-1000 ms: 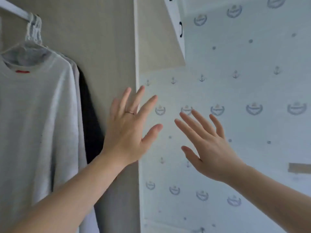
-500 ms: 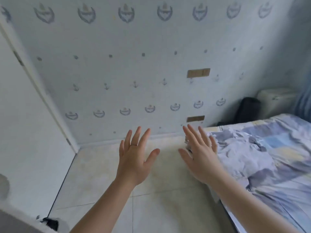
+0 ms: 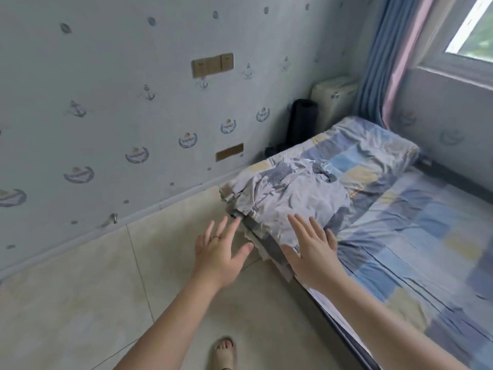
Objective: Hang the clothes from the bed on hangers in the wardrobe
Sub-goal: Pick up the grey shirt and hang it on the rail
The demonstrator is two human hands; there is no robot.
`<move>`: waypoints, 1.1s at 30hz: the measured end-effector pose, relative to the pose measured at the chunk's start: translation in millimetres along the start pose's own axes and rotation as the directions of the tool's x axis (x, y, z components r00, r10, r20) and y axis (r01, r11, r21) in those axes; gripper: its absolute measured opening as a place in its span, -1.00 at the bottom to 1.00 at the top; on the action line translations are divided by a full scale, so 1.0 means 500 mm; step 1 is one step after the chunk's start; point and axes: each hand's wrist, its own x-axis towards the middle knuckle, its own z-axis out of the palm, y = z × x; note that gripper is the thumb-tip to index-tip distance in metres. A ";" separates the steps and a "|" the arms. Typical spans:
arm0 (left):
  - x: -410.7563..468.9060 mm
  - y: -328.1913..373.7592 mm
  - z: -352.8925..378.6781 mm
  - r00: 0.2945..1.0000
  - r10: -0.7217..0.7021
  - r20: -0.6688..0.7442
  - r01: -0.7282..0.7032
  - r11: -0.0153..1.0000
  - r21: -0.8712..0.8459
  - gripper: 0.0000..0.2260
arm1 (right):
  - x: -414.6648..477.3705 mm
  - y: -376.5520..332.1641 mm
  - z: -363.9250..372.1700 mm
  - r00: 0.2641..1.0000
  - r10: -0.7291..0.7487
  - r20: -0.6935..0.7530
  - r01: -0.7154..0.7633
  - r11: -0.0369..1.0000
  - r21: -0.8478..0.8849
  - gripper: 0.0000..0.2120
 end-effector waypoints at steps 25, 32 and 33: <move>0.839 0.269 0.126 0.857 0.289 0.426 -0.334 0.942 0.033 -0.43 | 0.575 0.364 -0.098 0.840 0.541 -0.034 -0.533 0.836 0.130 -0.38; 1.042 0.343 0.199 0.830 0.219 0.513 -0.305 0.948 0.090 -0.43 | 0.734 0.506 -0.112 0.803 0.592 0.071 -0.596 0.792 0.129 -0.38; 1.075 0.348 0.212 0.825 0.216 0.523 -0.305 0.948 0.091 -0.43 | 0.755 0.523 -0.109 0.795 0.601 0.085 -0.607 0.786 0.120 -0.38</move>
